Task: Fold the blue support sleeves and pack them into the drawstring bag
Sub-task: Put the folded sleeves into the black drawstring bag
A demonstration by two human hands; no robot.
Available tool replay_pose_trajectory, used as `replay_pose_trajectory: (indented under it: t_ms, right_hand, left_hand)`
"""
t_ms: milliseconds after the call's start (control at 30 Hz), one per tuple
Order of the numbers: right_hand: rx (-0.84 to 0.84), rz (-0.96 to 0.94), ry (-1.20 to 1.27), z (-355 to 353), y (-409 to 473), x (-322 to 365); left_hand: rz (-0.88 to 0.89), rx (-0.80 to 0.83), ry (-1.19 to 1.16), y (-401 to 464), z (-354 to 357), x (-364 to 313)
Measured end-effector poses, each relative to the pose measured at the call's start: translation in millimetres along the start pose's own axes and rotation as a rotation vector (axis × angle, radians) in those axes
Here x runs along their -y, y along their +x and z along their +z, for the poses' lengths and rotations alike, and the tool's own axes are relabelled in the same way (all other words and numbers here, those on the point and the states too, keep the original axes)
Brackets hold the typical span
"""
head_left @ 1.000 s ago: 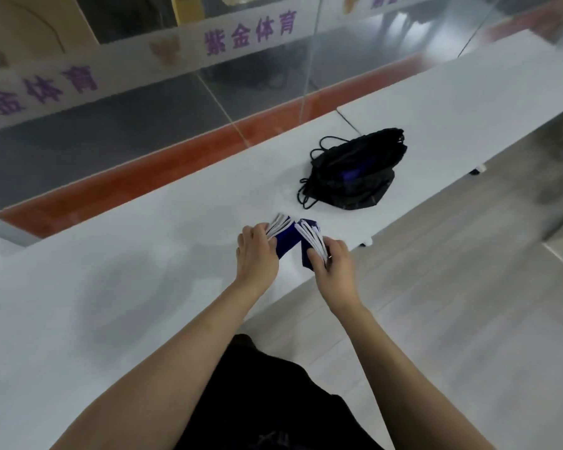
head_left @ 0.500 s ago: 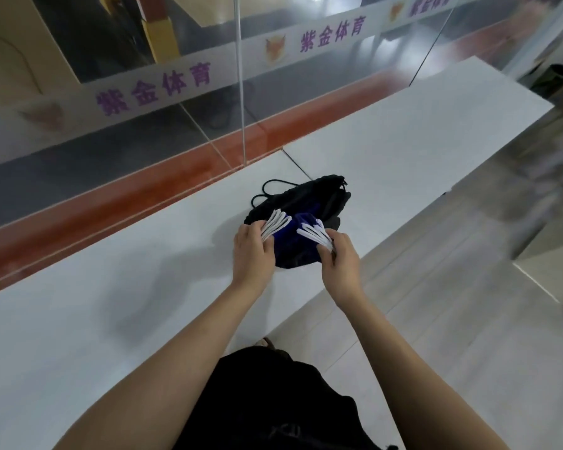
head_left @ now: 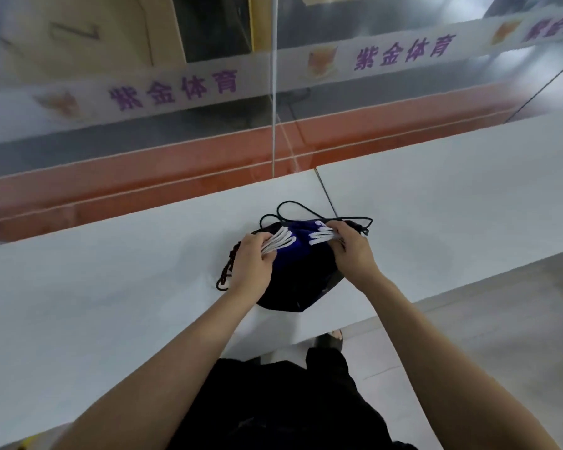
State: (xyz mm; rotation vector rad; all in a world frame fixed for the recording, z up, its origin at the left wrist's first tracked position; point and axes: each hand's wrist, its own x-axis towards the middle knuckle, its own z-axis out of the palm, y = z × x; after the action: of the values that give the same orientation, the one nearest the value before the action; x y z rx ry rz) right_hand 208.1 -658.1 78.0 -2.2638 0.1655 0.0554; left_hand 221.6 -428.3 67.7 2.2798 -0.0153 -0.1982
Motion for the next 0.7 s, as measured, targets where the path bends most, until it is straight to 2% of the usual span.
replay_pose_trajectory:
  t_ms: [300, 433, 700]
  right_hand:
    - [0.386, -0.076, -0.021, -24, 62, -52]
    - [0.477, -0.097, -0.039, -36, 75, -61]
    - [0.695, -0.240, -0.274, -32, 96, -60]
  left_hand:
    - [-0.259, -0.120, 0.081, 3, 50, -11]
    - [-0.297, -0.145, 0.157, 0, 59, -13]
    - [-0.312, -0.102, 0.331, 2, 64, -1]
